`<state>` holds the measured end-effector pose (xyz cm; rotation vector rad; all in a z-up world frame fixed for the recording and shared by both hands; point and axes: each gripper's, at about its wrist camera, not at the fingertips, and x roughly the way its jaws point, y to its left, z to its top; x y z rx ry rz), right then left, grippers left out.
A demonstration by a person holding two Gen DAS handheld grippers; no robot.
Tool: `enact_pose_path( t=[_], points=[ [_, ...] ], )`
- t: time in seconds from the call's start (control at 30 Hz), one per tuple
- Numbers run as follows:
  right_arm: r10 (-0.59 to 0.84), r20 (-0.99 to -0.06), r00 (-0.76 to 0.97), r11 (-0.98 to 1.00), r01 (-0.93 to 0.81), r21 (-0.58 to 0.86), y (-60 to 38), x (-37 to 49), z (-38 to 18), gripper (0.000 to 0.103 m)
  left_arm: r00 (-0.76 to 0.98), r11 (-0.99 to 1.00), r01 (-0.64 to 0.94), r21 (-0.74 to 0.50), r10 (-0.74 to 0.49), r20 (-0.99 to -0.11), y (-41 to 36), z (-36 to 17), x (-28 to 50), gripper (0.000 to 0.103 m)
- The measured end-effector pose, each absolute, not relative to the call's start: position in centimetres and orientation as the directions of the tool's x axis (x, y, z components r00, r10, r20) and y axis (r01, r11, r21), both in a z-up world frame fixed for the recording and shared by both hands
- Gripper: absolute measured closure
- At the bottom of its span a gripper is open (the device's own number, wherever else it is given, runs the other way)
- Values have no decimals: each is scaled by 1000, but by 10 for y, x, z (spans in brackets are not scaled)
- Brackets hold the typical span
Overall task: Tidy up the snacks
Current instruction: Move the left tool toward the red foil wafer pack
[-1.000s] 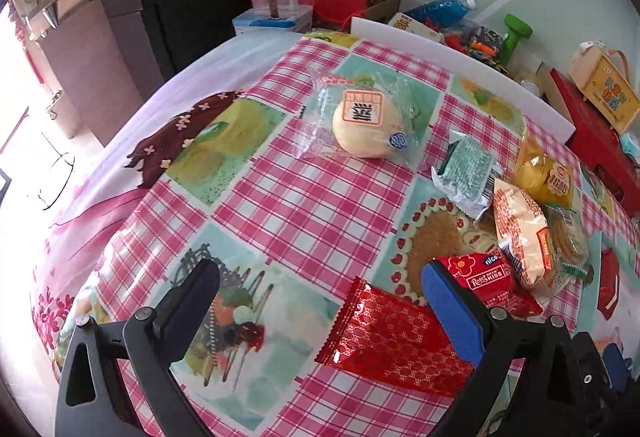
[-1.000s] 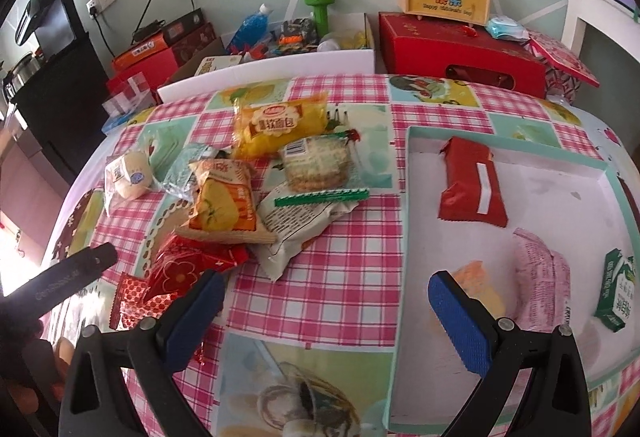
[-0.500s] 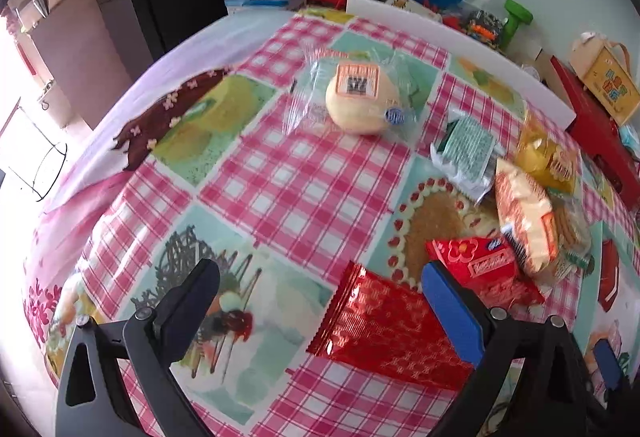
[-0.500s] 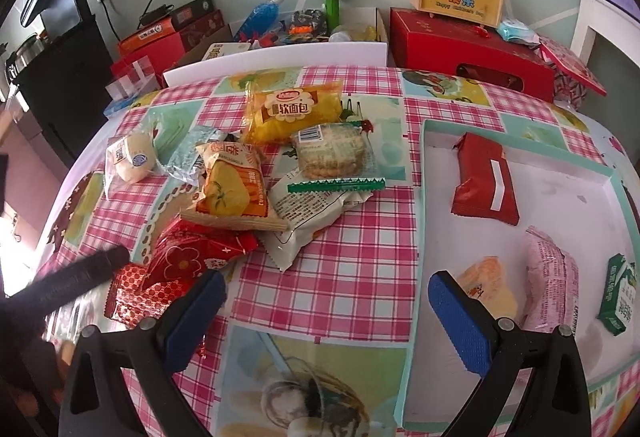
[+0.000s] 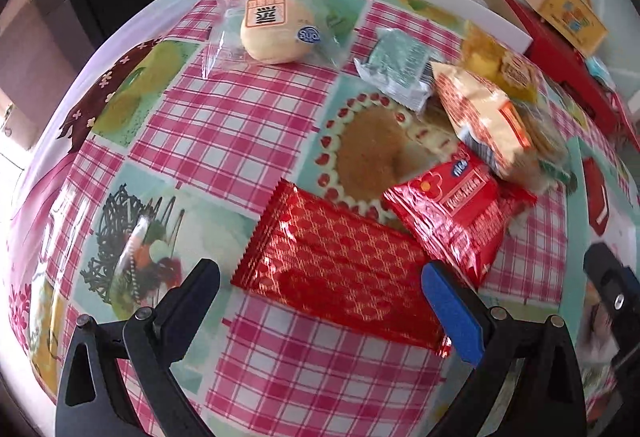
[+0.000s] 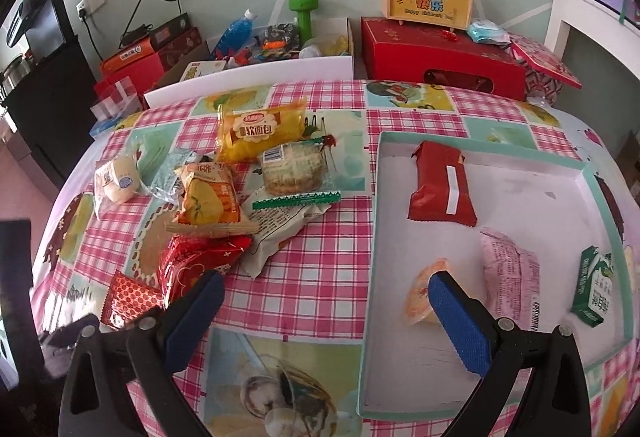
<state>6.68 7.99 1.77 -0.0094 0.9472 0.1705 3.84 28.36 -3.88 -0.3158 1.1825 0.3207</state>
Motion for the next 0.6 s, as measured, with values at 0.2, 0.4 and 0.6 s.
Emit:
enact_pose_path(
  t=[0.2,0.4,0.6],
  points=[
    [145,-799,583,986,-151,68,78,63,24,0,343,913,-399,-84,64,-937,281,-42,17,2],
    [148,-800,581,987,-144,78,73,63,25,0,331,890,-450,-78,85,-940,299,-45,-13,2],
    [156,-801,578,986,-142,89,70,64,23,0,301,840,-543,-27,165,-939,327,-47,-30,2]
  ],
)
